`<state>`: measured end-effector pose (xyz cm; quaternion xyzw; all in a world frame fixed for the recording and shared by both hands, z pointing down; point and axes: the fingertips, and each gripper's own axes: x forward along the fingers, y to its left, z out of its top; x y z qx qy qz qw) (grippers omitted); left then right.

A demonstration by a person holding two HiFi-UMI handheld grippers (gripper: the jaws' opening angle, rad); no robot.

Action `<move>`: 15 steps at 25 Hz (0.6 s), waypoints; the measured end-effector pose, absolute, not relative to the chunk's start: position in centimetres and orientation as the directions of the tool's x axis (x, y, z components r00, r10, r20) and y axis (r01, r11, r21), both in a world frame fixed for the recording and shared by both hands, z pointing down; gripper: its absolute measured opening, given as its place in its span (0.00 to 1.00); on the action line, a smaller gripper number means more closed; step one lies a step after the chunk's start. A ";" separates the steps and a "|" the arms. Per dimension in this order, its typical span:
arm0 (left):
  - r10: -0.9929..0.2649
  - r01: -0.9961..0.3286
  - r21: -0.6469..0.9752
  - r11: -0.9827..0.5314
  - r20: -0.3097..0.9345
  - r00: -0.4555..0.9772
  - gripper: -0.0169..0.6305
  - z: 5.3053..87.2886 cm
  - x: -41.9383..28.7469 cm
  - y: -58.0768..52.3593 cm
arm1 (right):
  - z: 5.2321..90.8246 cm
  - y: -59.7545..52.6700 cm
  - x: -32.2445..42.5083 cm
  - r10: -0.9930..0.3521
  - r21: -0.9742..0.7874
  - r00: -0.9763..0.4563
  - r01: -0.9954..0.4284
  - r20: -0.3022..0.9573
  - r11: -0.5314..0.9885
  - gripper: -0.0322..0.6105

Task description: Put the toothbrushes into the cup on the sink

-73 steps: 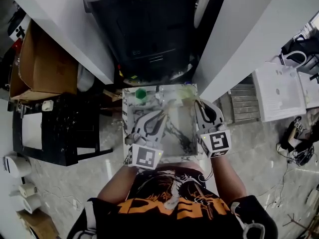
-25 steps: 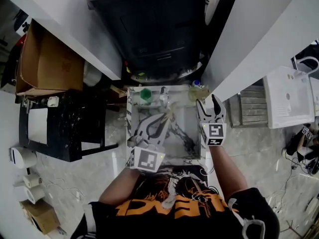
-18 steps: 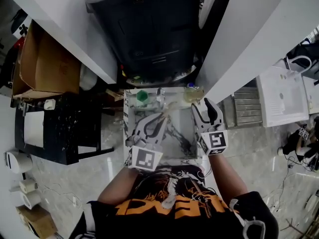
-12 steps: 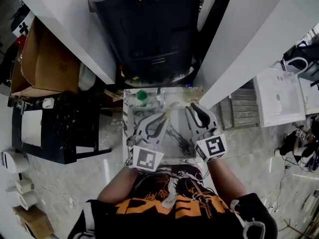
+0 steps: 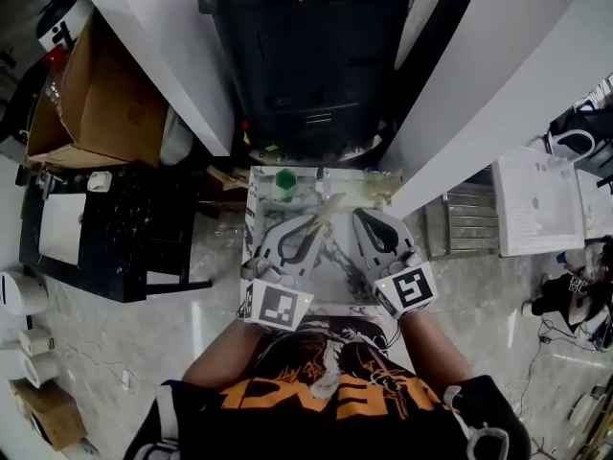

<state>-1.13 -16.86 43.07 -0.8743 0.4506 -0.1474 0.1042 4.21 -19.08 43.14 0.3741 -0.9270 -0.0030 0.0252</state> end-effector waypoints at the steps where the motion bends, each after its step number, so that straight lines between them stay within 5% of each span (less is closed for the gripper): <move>1: -0.823 -0.764 -0.309 -0.566 0.164 0.544 0.11 43.1 -1.5 -16.8 | 42.8 -19.1 3.8 -0.689 0.022 -0.724 -0.689 0.021 0.725 0.07; 15: -0.898 -0.842 -0.315 -0.438 0.193 0.396 0.11 46.1 -9.0 -20.4 | 44.4 -20.3 0.7 -0.650 0.015 -0.749 -0.654 0.126 0.756 0.07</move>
